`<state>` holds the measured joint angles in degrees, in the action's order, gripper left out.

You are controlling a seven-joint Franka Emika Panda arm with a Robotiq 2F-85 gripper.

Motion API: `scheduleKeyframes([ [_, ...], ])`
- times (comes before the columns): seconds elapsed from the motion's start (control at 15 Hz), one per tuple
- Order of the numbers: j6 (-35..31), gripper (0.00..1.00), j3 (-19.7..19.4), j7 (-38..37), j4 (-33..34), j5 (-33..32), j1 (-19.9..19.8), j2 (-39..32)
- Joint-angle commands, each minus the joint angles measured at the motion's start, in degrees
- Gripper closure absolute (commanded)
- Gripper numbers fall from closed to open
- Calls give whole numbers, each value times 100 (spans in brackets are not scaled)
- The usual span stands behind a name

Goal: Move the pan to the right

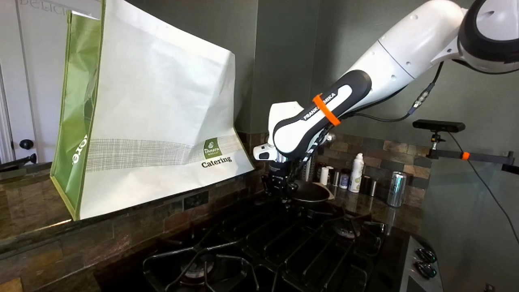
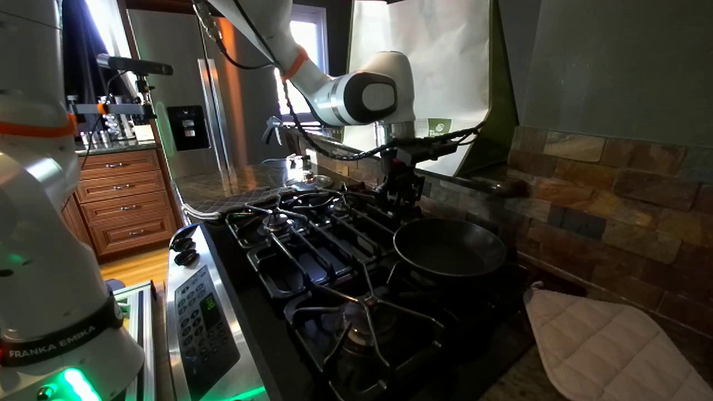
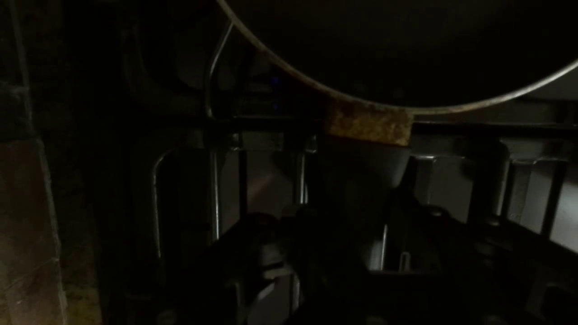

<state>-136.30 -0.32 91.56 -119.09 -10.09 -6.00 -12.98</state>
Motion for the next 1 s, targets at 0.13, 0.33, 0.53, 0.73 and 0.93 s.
scheduleKeyframes([
  [0.13,-162,85,-33,187,-87,101,-85,66],
  [0.33,-157,39,-38,191,-76,128,-111,75],
  [0.53,-214,17,-38,152,-100,122,-118,132],
  [0.73,-270,0,-29,141,-135,152,-113,190],
  [0.93,68,0,28,167,-108,483,-133,261],
])
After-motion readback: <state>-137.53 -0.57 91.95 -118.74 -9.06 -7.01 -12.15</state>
